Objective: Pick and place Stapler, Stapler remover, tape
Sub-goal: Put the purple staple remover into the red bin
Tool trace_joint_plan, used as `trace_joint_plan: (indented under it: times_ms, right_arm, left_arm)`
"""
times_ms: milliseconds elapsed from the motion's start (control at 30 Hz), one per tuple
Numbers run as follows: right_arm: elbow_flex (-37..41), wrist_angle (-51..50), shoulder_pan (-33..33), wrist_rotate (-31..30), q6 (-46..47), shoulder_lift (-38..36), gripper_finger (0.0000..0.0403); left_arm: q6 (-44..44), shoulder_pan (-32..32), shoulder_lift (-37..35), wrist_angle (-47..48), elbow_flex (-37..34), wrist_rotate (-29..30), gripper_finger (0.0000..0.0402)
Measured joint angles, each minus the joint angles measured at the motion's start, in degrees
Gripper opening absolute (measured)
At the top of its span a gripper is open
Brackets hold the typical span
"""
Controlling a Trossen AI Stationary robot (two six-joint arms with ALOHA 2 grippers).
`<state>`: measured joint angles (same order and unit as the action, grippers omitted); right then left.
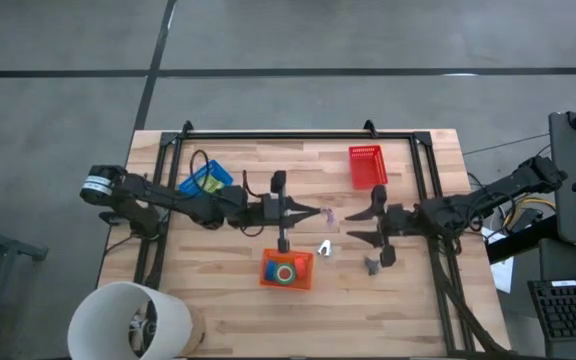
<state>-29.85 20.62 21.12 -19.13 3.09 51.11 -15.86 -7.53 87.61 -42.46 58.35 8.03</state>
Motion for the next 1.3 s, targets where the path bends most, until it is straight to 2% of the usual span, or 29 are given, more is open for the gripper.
trace_joint_plan:
  times_ms: [100, 233, 567, 967, 1300]
  right_arm:
    - [-0.8, 1.4, 0.0, -0.3, -1.7, 0.0, 0.0172]
    - [-0.8, 4.9, 0.0, -0.3, -2.0, 0.0, 0.018]
    - [-0.5, 5.7, 0.0, -0.3, -2.6, 1.9, 0.0158]
    - [-0.5, 12.1, 0.0, -0.3, -3.2, 6.4, 0.0145]
    - [-1.2, 13.2, -0.7, -0.5, -0.4, 9.5, 0.0127]
  left_arm:
    - [-0.1, 0.0, 0.5, 0.5, -0.6, -0.7, 0.0002]
    - [-0.5, -0.1, 3.1, -1.4, -1.2, -0.7, 0.0001]
    - [-1.2, -0.1, 3.2, -2.9, -1.2, -1.3, 0.0002]
    - [-1.0, -0.1, 3.2, -3.1, -1.2, -1.3, 0.0002]
    - [-0.9, -0.1, 3.2, -3.0, -1.3, -1.1, 0.0002]
